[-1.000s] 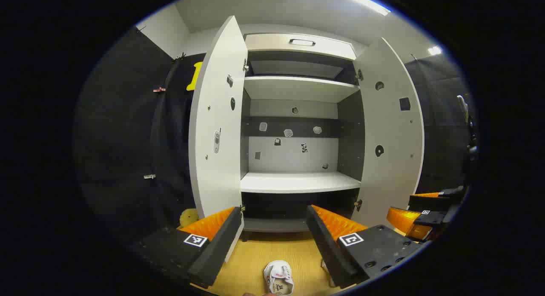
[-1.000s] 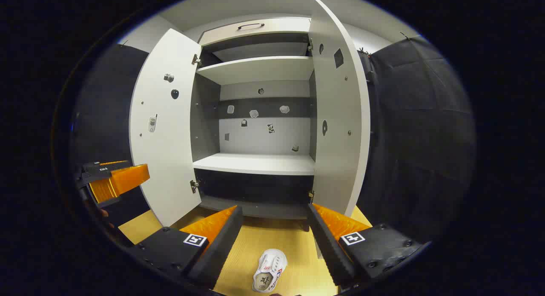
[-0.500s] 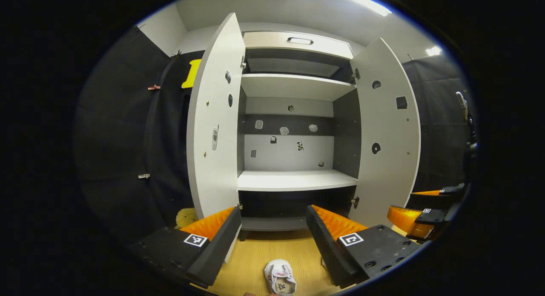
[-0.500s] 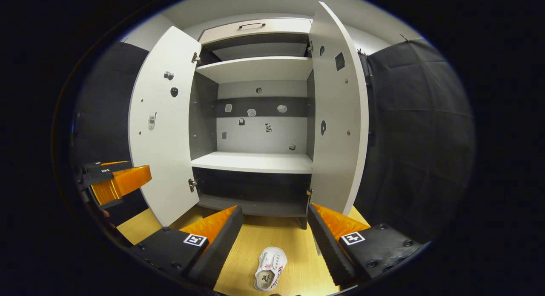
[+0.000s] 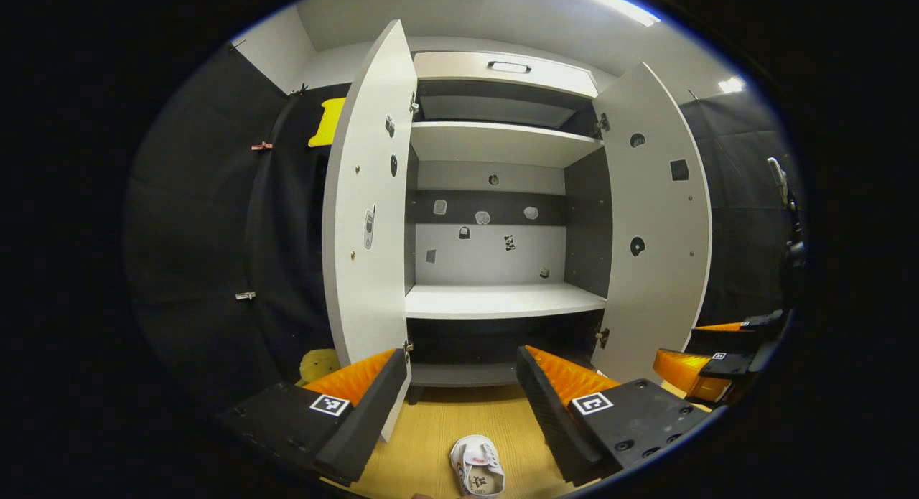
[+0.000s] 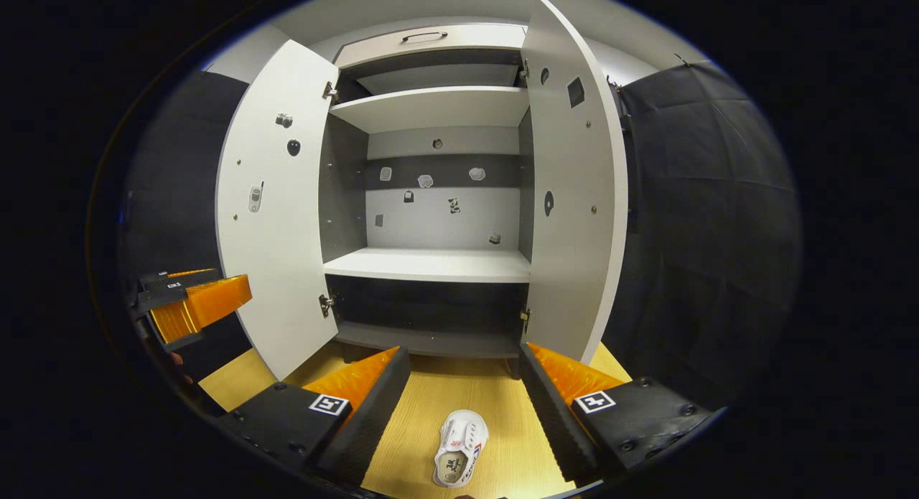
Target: Grab one shoe with the right hand and put it into the shoe cabinet, grab the other shoe with the left hand and put it into the shoe cabinet; then close the right door with the right hand and the left door with the left hand.
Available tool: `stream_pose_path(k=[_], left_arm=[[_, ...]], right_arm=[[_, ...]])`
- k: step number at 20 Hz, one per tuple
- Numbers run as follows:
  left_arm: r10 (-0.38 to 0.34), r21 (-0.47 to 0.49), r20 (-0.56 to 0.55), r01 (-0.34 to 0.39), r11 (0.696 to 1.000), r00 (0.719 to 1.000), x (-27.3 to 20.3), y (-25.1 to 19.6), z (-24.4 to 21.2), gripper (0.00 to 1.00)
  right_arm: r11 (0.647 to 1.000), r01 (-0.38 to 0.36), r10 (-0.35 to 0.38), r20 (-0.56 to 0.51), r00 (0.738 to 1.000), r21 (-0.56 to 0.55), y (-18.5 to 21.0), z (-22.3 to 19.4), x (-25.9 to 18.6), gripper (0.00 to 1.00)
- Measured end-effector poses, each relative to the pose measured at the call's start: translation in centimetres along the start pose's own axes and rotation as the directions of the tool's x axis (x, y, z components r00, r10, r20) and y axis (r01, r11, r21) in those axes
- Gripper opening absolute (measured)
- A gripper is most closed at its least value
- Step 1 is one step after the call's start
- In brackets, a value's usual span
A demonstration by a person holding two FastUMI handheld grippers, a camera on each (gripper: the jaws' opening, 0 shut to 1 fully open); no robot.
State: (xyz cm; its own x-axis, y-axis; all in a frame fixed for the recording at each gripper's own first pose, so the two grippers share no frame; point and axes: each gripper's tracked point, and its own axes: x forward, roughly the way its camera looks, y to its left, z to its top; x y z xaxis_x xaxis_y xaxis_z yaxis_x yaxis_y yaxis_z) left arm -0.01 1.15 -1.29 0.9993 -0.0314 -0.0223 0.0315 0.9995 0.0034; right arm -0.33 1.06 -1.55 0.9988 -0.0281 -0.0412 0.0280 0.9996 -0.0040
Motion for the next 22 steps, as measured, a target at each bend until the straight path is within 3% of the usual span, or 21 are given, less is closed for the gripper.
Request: stream_pose_path(k=[6,8,15,22], left_arm=[[0.007,-0.001,-0.026,-0.007,1.0,1.0,-0.1,0.5,-1.1,0.96],[0.045,0.001,-0.022,-0.045,0.999,0.999,-0.3,1.4,-1.3,0.96],[0.085,0.016,-0.08,-0.084,0.996,0.993,0.5,2.8,-3.4,0.96],[0.08,0.01,-0.179,-0.08,0.997,0.981,0.6,1.8,-7.4,0.96]], right_arm=[[0.998,-0.063,0.065,-0.121,0.991,0.017,1.7,-3.5,1.1,0.98],[0.997,-0.071,0.076,-0.204,0.976,0.032,2.1,-6.3,1.6,0.98],[0.991,-0.084,0.122,-0.441,0.889,0.105,3.3,-16.3,2.8,0.99],[0.978,-0.071,0.177,-0.587,0.79,0.198,5.7,-24.7,2.6,0.99]])
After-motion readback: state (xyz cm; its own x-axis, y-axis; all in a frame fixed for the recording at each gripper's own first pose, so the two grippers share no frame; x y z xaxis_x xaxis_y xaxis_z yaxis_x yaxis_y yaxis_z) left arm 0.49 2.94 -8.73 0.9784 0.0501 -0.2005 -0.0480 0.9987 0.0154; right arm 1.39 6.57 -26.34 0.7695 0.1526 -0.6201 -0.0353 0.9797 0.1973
